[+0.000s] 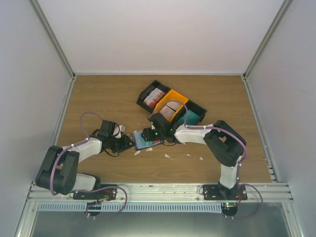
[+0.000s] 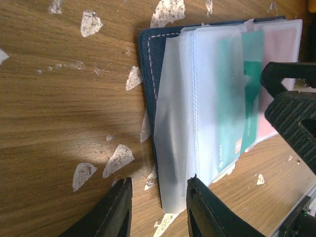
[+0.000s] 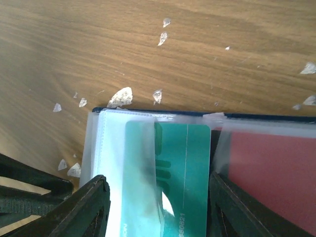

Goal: Put the credit cards into the card holder
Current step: Insert the credit card into the card holder.

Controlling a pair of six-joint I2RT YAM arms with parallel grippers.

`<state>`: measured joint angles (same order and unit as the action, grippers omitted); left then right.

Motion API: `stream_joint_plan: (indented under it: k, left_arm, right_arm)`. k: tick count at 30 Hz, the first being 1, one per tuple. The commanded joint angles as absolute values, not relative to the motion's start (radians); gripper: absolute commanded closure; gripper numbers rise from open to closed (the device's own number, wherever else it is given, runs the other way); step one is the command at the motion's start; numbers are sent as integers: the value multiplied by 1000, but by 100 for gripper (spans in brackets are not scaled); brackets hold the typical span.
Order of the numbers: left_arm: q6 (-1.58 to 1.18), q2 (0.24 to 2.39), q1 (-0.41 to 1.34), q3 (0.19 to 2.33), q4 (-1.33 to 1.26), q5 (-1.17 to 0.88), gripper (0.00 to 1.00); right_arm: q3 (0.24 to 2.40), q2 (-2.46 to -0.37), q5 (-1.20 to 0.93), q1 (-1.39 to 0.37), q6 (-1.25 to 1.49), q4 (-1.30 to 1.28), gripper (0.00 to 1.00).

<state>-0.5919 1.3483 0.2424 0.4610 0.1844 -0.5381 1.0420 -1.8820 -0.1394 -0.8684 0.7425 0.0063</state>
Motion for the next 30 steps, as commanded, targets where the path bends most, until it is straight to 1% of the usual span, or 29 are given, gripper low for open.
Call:
stream_joint_plan:
  k: [1, 5, 12, 18, 22, 30]
  left_arm:
    - [-584, 1377, 248, 480, 195, -530, 66]
    - [-578, 1389, 248, 494, 193, -530, 64]
    - [-579, 1429, 248, 507, 176, -531, 65]
    - [-581, 1463, 248, 515, 159, -543, 71]
    - [-579, 1478, 247, 517, 152, -548, 74]
    - [-577, 1486, 248, 514, 146, -545, 75]
  right_arm:
    - [1113, -1908, -53, -871, 663, -147, 43]
    - [1137, -1933, -56, -875, 658, -177, 43]
    - [1139, -1963, -120, -893, 665, -179, 45]
    - [1119, -1955, -205, -897, 682, -126, 46]
    - [1089, -1944, -258, -897, 712, -48, 45]
    - [1050, -1942, -298, -890, 733, 59, 45]
